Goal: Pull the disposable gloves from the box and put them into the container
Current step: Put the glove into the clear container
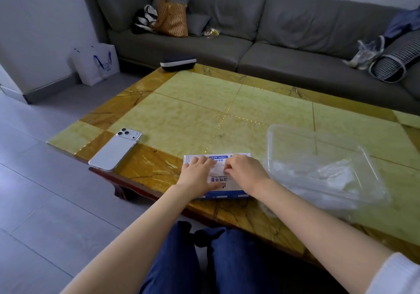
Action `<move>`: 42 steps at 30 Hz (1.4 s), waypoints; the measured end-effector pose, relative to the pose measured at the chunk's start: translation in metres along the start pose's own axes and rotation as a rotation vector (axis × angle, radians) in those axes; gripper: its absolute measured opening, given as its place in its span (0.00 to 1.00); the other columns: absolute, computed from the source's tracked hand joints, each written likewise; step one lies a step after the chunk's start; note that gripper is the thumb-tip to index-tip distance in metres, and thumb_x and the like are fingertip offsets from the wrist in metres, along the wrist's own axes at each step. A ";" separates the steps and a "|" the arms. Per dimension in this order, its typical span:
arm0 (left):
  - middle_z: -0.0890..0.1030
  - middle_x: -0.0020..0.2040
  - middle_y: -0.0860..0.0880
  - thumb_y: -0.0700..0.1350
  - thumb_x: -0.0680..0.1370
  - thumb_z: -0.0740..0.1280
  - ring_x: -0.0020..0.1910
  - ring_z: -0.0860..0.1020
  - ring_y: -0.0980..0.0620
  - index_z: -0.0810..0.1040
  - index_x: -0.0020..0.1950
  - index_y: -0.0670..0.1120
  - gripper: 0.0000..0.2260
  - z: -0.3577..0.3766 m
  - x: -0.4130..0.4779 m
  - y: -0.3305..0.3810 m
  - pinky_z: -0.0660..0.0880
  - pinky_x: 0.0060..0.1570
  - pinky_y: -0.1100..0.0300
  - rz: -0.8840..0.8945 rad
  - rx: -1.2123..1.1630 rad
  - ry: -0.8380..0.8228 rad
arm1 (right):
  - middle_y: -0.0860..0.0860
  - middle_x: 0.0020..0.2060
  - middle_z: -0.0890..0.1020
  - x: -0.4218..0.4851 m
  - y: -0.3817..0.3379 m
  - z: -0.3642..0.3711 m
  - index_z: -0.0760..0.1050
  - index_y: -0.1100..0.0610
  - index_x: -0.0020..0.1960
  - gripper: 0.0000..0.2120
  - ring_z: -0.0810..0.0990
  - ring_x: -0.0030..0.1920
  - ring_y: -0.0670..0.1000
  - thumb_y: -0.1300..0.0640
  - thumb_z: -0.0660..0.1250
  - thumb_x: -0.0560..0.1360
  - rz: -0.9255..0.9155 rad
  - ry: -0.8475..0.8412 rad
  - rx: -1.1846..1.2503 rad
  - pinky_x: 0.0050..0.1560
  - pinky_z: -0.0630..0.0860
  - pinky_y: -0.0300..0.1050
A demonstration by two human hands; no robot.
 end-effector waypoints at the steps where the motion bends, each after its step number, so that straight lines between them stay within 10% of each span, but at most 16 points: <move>1: 0.64 0.71 0.51 0.60 0.75 0.65 0.70 0.62 0.50 0.61 0.74 0.51 0.31 0.000 0.000 0.000 0.59 0.68 0.51 0.000 -0.003 -0.001 | 0.53 0.51 0.80 0.001 0.000 -0.001 0.77 0.58 0.52 0.10 0.79 0.50 0.55 0.55 0.60 0.80 0.008 0.006 0.000 0.49 0.74 0.47; 13: 0.66 0.71 0.51 0.61 0.73 0.67 0.70 0.63 0.50 0.63 0.72 0.51 0.31 0.001 0.003 -0.002 0.59 0.68 0.51 -0.009 -0.035 0.004 | 0.50 0.45 0.75 -0.006 0.006 -0.017 0.69 0.56 0.46 0.06 0.73 0.44 0.50 0.62 0.56 0.81 0.020 0.154 0.201 0.42 0.66 0.40; 20: 0.66 0.70 0.51 0.61 0.73 0.66 0.69 0.63 0.50 0.64 0.71 0.51 0.31 0.002 0.003 -0.002 0.60 0.68 0.51 -0.006 -0.040 0.013 | 0.50 0.61 0.74 -0.019 0.003 -0.012 0.66 0.56 0.66 0.28 0.72 0.62 0.51 0.38 0.61 0.75 0.025 -0.027 0.068 0.57 0.70 0.46; 24: 0.66 0.69 0.51 0.60 0.73 0.68 0.69 0.64 0.50 0.64 0.71 0.51 0.31 0.003 0.003 -0.002 0.60 0.68 0.50 -0.012 -0.054 -0.006 | 0.53 0.48 0.79 -0.013 0.005 -0.021 0.76 0.57 0.52 0.09 0.77 0.51 0.54 0.53 0.60 0.80 0.019 0.091 -0.044 0.45 0.70 0.43; 30: 0.66 0.70 0.51 0.60 0.73 0.67 0.69 0.63 0.49 0.62 0.72 0.50 0.32 0.004 0.005 -0.002 0.60 0.68 0.50 -0.033 -0.036 -0.021 | 0.54 0.50 0.77 -0.005 0.010 -0.047 0.78 0.62 0.50 0.07 0.75 0.45 0.51 0.64 0.61 0.78 0.016 0.230 0.059 0.44 0.72 0.42; 42: 0.57 0.76 0.47 0.50 0.74 0.71 0.74 0.58 0.47 0.52 0.77 0.47 0.38 -0.027 0.007 0.003 0.60 0.70 0.50 -0.039 -0.179 -0.254 | 0.51 0.37 0.78 -0.028 0.050 -0.125 0.69 0.56 0.42 0.09 0.76 0.35 0.52 0.53 0.62 0.79 0.122 0.393 0.031 0.35 0.71 0.44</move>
Point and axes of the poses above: each hand's wrist, its own x-axis towards the middle knuckle, its own z-axis out of the palm, y = z × x, the point moved 1 cm from there along x, towards the middle knuckle
